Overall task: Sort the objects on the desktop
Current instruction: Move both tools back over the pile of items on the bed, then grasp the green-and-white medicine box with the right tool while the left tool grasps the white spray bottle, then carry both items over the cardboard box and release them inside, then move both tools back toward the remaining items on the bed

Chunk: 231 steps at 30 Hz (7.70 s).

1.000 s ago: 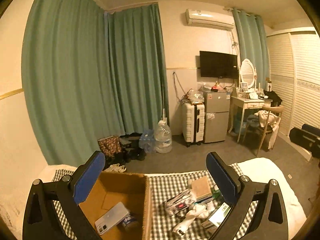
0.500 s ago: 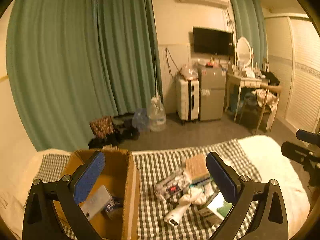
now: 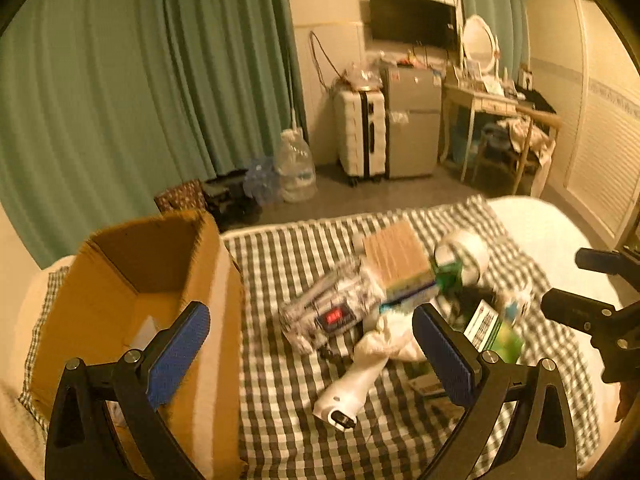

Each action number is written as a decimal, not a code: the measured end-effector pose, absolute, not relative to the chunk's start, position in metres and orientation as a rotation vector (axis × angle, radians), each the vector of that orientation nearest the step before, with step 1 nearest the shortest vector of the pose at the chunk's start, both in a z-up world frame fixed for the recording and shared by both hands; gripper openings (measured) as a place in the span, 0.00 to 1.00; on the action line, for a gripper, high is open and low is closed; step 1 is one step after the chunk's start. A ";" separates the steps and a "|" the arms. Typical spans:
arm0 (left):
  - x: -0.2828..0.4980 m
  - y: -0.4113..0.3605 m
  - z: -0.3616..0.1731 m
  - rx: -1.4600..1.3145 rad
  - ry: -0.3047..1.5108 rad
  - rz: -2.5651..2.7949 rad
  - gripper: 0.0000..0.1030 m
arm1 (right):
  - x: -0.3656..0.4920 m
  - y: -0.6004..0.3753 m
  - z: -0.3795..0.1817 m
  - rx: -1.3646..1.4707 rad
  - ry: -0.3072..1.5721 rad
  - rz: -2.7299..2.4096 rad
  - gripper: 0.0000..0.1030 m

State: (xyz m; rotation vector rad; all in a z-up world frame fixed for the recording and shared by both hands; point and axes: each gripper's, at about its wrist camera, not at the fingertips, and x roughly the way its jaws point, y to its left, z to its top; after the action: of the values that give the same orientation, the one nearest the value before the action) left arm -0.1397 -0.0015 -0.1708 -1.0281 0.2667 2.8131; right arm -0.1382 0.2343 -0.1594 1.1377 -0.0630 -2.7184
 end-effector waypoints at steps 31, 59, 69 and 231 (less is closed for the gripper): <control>-0.172 -0.004 -0.313 -1.453 0.390 2.554 0.84 | -0.180 0.201 -0.282 1.541 0.064 -2.292 0.98; -0.135 -0.016 -0.227 -1.333 0.178 2.627 0.51 | -0.134 0.216 -0.238 1.369 0.021 -2.520 0.96; -0.114 -0.017 -0.169 -1.183 0.116 2.701 0.51 | -0.096 0.241 -0.173 1.188 -0.186 -2.748 0.96; -0.158 0.027 -0.141 -1.079 0.202 2.857 1.00 | -0.094 0.274 -0.140 1.079 0.044 -2.960 1.00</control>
State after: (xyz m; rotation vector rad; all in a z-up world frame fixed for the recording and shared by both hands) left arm -0.1578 0.0268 -0.1407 -1.0787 0.2017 2.8573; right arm -0.0942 0.2741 -0.1402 1.0794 0.0435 -2.9596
